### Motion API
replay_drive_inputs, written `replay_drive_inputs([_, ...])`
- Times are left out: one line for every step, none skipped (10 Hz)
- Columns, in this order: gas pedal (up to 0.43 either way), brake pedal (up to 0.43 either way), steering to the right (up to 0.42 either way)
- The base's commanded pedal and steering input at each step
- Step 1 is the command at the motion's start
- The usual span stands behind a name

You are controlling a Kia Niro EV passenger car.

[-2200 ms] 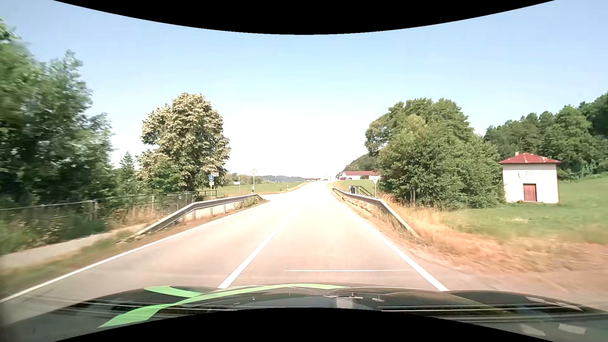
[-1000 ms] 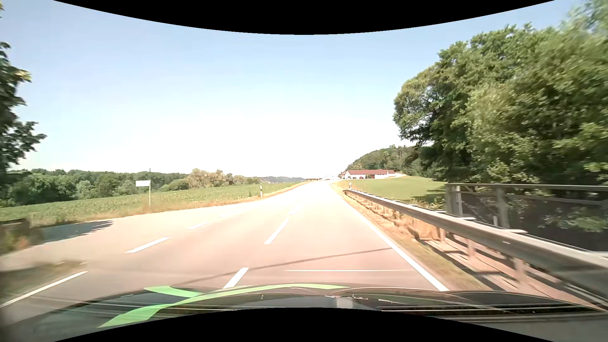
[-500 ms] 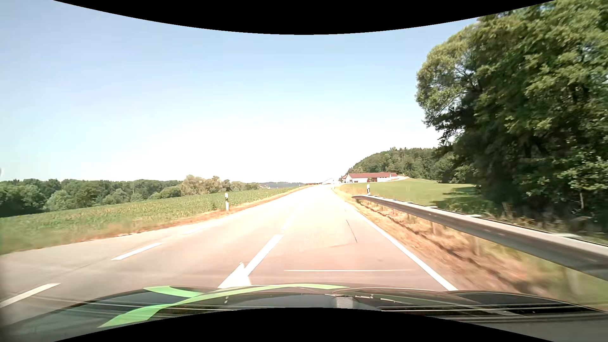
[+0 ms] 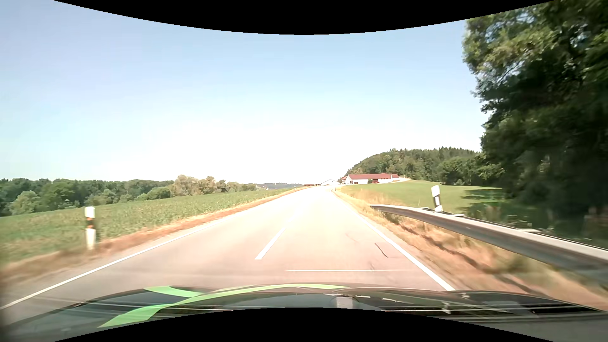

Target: Follow the waypoints while adhering to traffic rules and regulations

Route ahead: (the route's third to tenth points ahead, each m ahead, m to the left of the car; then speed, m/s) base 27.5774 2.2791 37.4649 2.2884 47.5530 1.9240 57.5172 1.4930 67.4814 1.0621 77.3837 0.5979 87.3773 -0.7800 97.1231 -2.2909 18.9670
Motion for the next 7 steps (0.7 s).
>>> replay_drive_inputs([0.26,0.0,-0.003])
replay_drive_inputs([0.287,0.0,-0.004])
replay_drive_inputs([0.299,0.0,-0.003])
replay_drive_inputs([0.311,0.0,-0.002])
replay_drive_inputs([0.311,0.0,-0.002])
replay_drive_inputs([0.311,0.0,-0.002])
replay_drive_inputs([0.311,0.0,-0.002])
